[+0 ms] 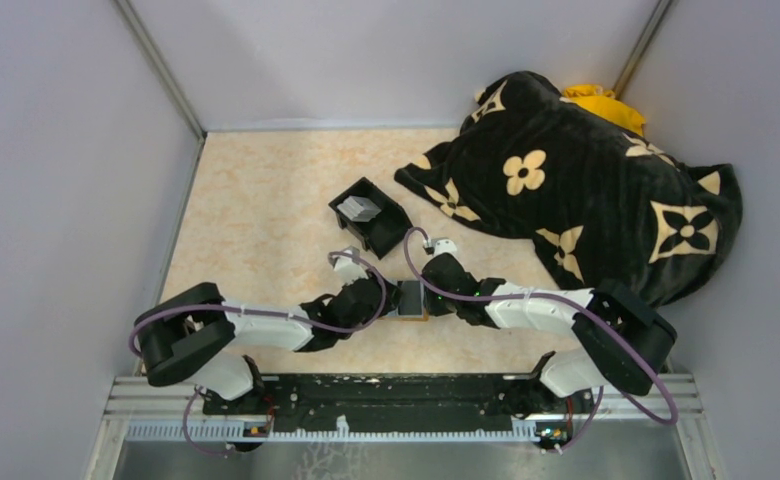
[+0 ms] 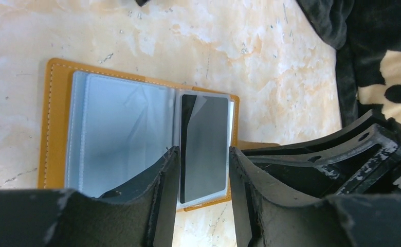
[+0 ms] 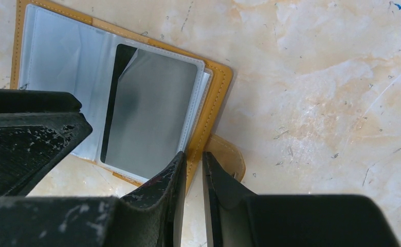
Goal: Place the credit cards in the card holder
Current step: Insert the credit card into the card holder, then pick up the credit card from the storage box.
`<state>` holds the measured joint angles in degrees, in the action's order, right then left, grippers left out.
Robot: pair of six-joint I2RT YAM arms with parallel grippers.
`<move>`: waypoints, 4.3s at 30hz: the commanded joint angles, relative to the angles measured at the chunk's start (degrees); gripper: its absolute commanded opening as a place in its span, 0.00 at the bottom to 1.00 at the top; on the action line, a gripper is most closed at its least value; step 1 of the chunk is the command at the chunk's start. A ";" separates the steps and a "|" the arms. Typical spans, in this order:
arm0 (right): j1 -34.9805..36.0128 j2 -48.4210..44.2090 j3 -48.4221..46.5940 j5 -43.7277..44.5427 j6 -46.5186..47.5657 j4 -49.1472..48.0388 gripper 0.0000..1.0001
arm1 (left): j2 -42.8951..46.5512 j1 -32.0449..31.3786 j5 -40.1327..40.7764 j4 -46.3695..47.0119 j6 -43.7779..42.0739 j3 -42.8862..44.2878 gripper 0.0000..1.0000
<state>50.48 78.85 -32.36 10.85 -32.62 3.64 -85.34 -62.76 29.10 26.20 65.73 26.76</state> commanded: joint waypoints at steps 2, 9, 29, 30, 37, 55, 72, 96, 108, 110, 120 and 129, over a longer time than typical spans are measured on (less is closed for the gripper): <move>0.49 -1.30 -1.92 -0.73 0.67 1.28 0.19 | 2.13 -0.26 3.72 -3.88 -2.25 2.90 0.46; 0.50 -5.05 -5.56 -1.88 3.54 2.55 0.21 | 5.77 -0.26 10.37 -7.93 -2.86 3.39 0.46; -4.33 15.05 -40.52 -8.18 19.07 8.16 0.35 | 16.28 12.78 19.64 -13.40 -9.69 2.86 0.56; -5.10 18.16 -43.10 -9.65 19.96 8.73 0.36 | 16.47 14.45 17.94 -12.81 -10.64 2.86 0.56; -8.16 31.37 -58.47 -15.44 24.68 11.21 0.42 | 12.79 23.94 7.69 -7.64 -15.09 5.00 0.57; -12.24 47.93 -77.55 -23.05 26.70 14.44 0.47 | 5.06 30.48 -1.94 -2.03 -15.72 8.26 0.56; -14.18 53.39 -81.46 -26.29 24.69 15.84 0.47 | 1.75 31.15 -3.59 -0.49 -15.24 9.31 0.55; -13.12 48.53 -75.89 -30.99 20.01 12.62 0.25 | -2.34 32.60 -6.41 0.26 -14.93 12.16 0.55; -12.69 45.49 -74.94 -29.99 19.87 12.69 0.20 | -1.79 33.08 -6.78 -0.09 -14.93 12.25 0.55; -12.67 45.28 -74.87 -29.94 19.87 12.86 0.20 | -1.69 33.08 -6.94 -0.09 -14.98 12.28 0.55; -12.42 45.08 -74.37 -30.42 19.62 12.84 0.21 | -1.17 33.17 -7.22 -0.53 -14.94 12.30 0.55; -12.37 45.46 -74.25 -30.86 19.26 12.70 0.24 | -1.23 33.42 -7.56 -0.53 -14.67 12.06 0.55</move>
<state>37.19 128.42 -107.22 -18.59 -12.64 17.56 -87.22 -29.85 22.33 25.12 50.94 37.80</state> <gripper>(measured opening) 0.234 0.548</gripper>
